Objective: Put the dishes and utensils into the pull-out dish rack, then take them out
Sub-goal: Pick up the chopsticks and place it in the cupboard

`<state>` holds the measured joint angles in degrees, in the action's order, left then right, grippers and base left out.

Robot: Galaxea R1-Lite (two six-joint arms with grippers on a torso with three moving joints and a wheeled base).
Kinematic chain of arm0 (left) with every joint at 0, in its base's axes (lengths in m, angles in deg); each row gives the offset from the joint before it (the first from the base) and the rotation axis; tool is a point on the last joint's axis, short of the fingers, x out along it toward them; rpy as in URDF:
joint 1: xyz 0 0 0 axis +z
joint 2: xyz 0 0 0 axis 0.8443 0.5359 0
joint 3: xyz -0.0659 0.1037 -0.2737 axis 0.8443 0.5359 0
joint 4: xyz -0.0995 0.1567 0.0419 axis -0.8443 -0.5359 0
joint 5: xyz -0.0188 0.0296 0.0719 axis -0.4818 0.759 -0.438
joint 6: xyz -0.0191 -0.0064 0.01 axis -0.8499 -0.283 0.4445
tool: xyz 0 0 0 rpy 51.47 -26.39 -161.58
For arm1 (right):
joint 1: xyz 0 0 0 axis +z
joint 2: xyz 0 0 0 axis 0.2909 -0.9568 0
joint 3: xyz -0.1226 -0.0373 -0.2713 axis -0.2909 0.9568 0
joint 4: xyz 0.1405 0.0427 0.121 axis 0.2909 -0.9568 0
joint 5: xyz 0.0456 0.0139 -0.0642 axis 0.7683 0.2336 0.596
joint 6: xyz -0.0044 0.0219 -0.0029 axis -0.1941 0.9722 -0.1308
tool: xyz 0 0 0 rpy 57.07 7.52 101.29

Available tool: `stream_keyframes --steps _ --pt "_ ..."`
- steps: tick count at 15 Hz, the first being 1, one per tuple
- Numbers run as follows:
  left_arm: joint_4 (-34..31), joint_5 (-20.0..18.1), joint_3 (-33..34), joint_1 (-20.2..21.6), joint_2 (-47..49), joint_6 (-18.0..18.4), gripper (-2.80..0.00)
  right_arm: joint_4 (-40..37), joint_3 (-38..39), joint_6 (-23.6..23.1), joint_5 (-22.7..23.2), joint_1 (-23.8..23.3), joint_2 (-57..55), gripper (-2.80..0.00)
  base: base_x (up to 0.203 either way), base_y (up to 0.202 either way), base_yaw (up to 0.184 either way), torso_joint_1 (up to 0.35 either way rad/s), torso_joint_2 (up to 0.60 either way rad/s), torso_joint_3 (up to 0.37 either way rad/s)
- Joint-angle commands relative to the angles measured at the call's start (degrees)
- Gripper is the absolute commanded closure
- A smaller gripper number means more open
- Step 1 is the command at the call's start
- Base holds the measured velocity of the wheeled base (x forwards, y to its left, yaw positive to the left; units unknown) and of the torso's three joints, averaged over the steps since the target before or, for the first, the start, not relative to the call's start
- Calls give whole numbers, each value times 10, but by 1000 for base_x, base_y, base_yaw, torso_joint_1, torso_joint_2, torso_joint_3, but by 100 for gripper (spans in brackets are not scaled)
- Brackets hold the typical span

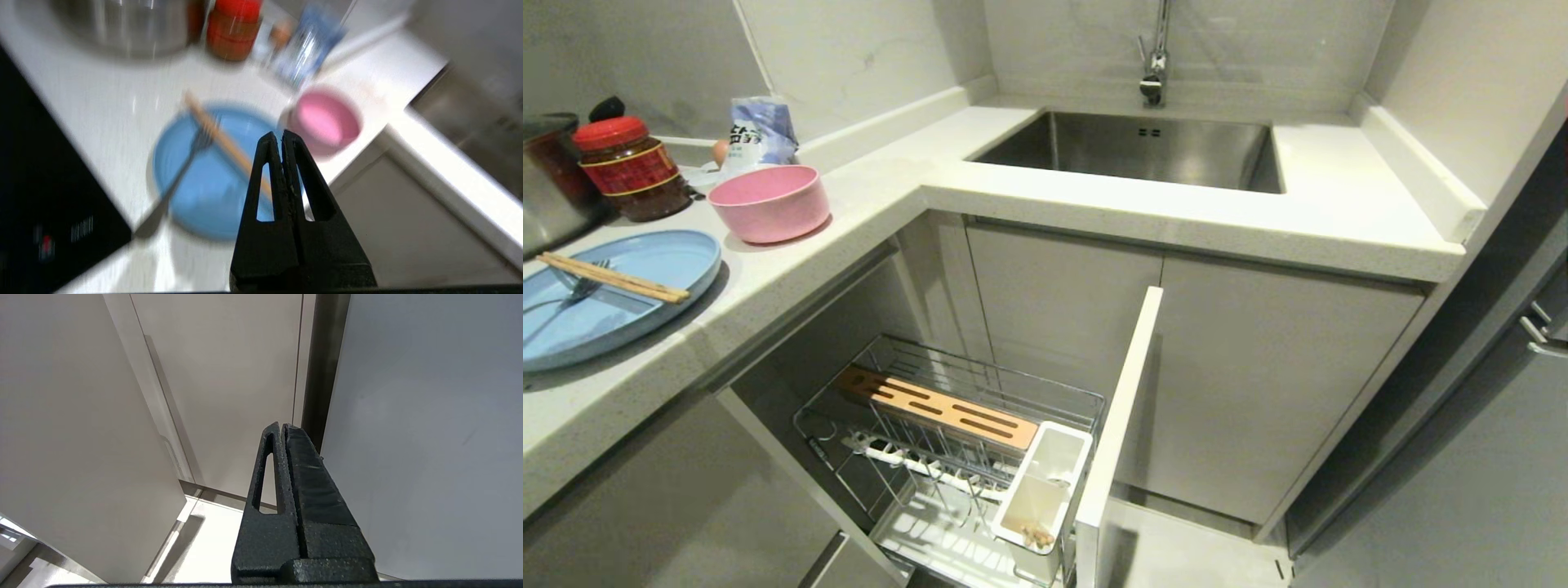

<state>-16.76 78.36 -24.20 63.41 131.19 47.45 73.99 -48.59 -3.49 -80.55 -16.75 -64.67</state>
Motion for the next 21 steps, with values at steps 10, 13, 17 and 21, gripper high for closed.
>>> stream_keyframes --steps 10,13,17,21 --pt "-156 7 -62 -2 191 -68 -280 0 15 0 0 0 0 0 0 0 0 0 0 0" --pt "-153 7 -64 -3 234 -95 -280 0 15 0 0 0 0 0 0 0 0 0 0 0" --pt "-152 6 -76 -15 284 -128 -280 0 15 0 0 0 0 0 0 0 0 0 0 0" --pt "-150 8 -78 -17 310 -134 -280 0 15 0 0 0 0 0 0 0 0 0 0 0"
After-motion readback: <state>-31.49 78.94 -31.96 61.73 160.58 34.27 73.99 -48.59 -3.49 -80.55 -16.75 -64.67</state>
